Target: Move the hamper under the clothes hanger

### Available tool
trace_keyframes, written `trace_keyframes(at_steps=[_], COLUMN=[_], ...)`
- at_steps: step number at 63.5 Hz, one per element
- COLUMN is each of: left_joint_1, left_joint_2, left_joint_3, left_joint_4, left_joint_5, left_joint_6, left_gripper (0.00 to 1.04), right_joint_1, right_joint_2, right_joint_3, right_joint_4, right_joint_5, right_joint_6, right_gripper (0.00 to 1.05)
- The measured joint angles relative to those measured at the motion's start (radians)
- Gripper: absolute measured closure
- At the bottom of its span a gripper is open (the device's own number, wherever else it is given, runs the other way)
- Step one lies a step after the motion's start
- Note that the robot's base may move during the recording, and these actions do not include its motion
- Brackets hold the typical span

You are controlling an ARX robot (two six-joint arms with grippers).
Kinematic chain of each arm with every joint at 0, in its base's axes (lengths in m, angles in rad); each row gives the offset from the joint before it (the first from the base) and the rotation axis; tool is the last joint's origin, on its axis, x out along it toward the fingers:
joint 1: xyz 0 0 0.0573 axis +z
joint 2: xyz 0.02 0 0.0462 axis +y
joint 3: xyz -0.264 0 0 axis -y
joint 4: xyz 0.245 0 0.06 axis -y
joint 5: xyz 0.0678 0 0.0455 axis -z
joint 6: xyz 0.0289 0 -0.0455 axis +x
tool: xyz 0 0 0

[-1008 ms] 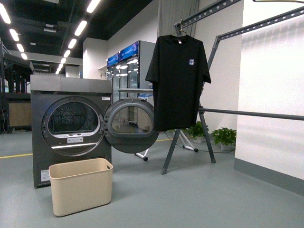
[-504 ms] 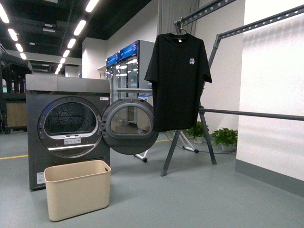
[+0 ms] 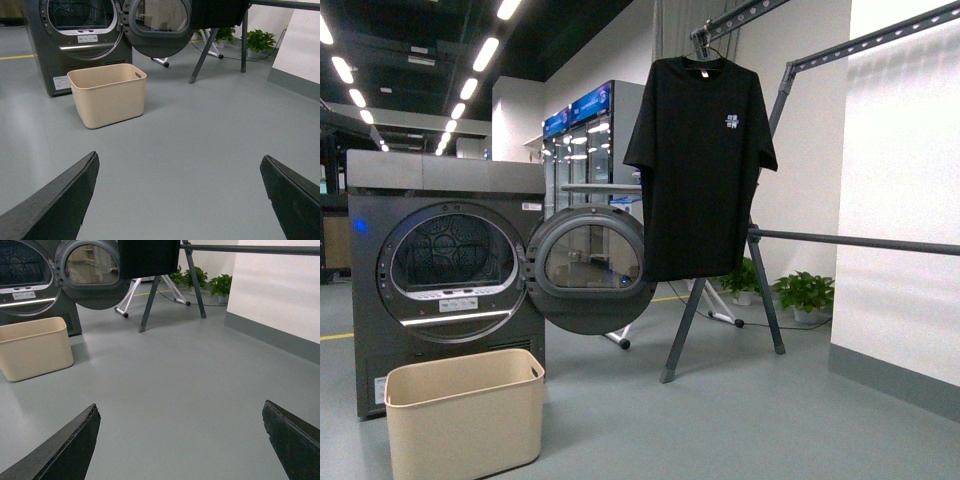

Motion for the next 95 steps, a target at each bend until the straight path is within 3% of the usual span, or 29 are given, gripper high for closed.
trace_keyframes(at_steps=[95], left_joint_1=[0.000], left_joint_2=[0.000], left_joint_3=[0.000], left_joint_4=[0.000], left_joint_5=[0.002], left_joint_6=[0.000], left_gripper=[0.07], right_joint_1=[0.000], right_joint_2=[0.001], right_joint_3=[0.000], right_joint_4=[-0.001], right_joint_5=[0.001], right_joint_6=[0.000], right_gripper=[0.08])
